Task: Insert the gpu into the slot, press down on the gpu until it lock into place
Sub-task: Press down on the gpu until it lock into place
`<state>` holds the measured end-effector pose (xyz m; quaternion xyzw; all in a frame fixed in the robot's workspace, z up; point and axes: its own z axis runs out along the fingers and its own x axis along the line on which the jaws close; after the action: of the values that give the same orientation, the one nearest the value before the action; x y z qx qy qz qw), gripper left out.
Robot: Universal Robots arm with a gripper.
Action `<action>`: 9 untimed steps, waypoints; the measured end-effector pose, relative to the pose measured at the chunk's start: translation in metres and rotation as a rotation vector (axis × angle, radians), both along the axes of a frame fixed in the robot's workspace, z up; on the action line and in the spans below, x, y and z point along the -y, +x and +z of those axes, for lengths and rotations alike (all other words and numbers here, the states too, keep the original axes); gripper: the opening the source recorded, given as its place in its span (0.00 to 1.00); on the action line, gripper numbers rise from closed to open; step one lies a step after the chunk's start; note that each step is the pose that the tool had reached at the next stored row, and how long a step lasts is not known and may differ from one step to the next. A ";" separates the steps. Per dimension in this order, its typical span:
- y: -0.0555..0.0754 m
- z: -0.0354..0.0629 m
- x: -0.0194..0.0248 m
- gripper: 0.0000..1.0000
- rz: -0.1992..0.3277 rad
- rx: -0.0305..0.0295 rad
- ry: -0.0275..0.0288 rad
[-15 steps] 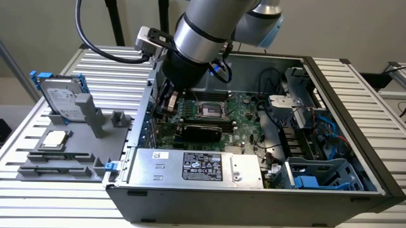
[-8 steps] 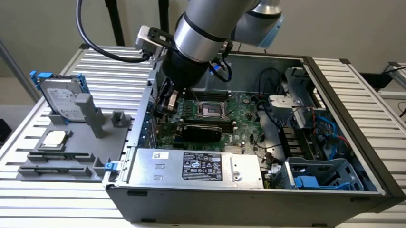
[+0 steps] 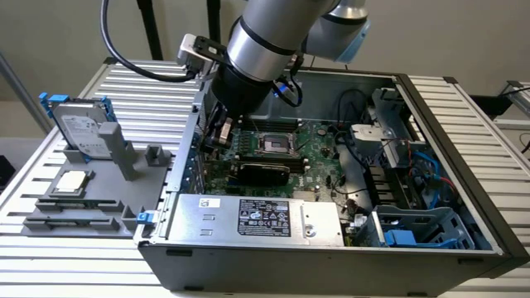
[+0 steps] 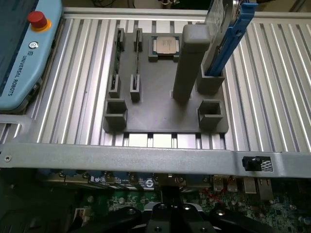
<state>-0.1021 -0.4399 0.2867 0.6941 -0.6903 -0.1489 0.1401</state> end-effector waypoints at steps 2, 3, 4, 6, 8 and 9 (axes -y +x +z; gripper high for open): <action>0.000 -0.0004 -0.0003 0.11 0.000 0.0000 0.0002; 0.000 -0.0006 -0.0004 0.11 0.000 0.0000 0.0001; 0.000 -0.0007 -0.0005 0.11 0.000 -0.0001 -0.0001; 0.000 -0.0013 -0.0007 0.11 0.000 -0.0001 0.0000; 0.000 -0.0018 -0.0009 0.11 0.000 0.0000 0.0001; 0.000 -0.0020 -0.0010 0.11 0.000 -0.0001 0.0000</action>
<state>-0.1020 -0.4389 0.2848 0.6941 -0.6902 -0.1489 0.1401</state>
